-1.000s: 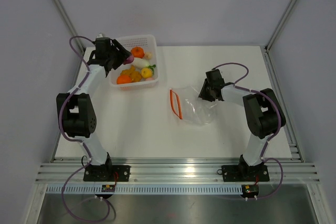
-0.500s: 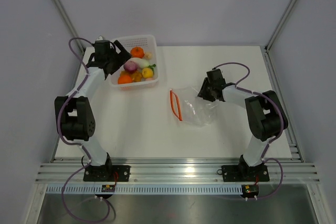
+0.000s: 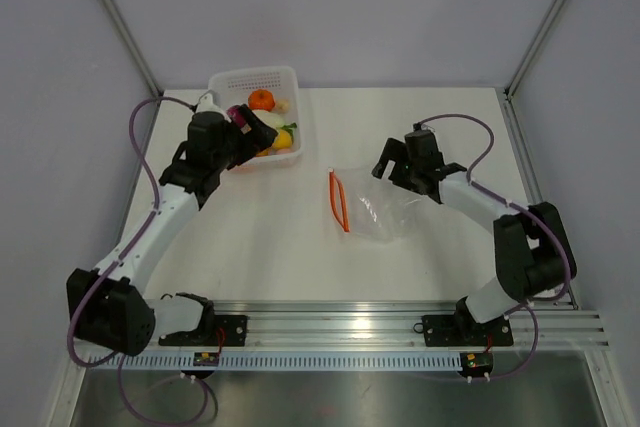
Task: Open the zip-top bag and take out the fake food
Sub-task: Reset both arms
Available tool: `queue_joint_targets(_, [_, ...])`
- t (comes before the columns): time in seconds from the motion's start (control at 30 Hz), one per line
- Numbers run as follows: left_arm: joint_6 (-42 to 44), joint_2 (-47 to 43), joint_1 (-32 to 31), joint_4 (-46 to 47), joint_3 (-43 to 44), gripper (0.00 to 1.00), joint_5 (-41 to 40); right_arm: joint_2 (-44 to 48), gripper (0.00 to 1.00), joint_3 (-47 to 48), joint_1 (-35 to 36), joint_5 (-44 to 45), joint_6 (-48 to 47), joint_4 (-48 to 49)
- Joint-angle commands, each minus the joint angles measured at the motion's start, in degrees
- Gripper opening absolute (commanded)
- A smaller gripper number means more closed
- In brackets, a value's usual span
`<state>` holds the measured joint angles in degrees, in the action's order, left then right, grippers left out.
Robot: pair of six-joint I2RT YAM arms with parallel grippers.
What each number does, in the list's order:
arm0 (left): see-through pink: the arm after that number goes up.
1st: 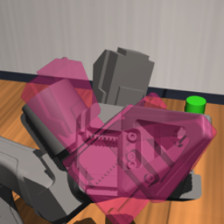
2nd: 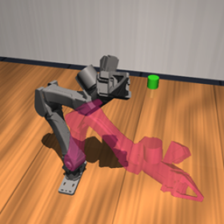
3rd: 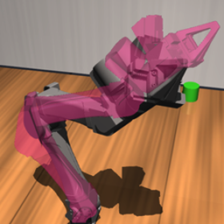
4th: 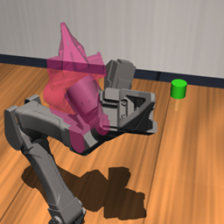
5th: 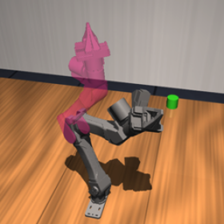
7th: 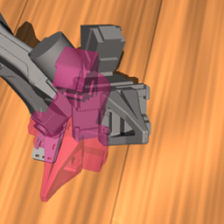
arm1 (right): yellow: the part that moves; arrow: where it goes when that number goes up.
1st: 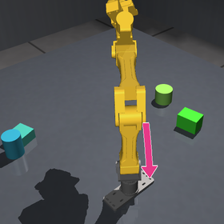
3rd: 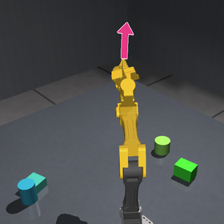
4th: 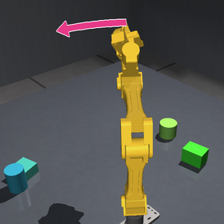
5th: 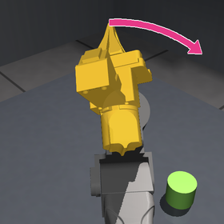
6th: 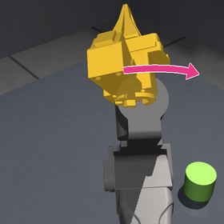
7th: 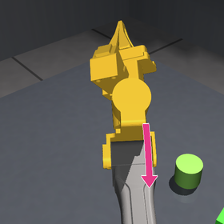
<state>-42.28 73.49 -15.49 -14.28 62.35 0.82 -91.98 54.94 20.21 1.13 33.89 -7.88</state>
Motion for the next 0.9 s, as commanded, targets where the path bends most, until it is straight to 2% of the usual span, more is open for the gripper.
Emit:
queue_joint_targets(0.0, [-0.8, -7.9, -1.5, 1.4, -5.7, 0.99, -2.7, 11.4, 0.99, -2.2, 1.1, 3.5, -2.2, 0.8])
queue_joint_targets(0.13, [-1.3, -16.7, -2.1, 6.6, -15.5, 0.99, 2.5, 21.5, 0.99, -6.1, 2.0, 0.9, -4.3, 2.2])
queue_joint_targets(0.23, [-0.1, -23.0, -2.2, 9.4, -21.4, 0.99, 2.8, 31.2, 0.99, -12.5, 2.2, 0.6, -4.1, 7.1])
queue_joint_targets(0.4, [2.4, -35.9, -2.2, 12.3, -30.5, 0.99, -3.1, 50.3, 1.0, -25.6, 2.3, 7.0, -5.2, 18.3])
queue_joint_targets(0.5, [3.3, -45.1, -2.1, 12.9, -33.5, 0.99, -7.5, 56.2, 0.99, -27.3, 2.2, 10.3, -5.5, 18.0])
queue_joint_targets(0.63, [4.8, -55.2, -2.1, 13.6, -35.9, 0.99, -10.6, 58.8, 0.99, -26.8, 2.3, 12.3, -5.1, 15.3])
queue_joint_targets(0.87, [5.9, -60.0, -2.1, 13.1, -37.2, 0.99, -13.5, 61.1, 0.99, -27.1, 2.3, 12.4, -5.1, 14.6])
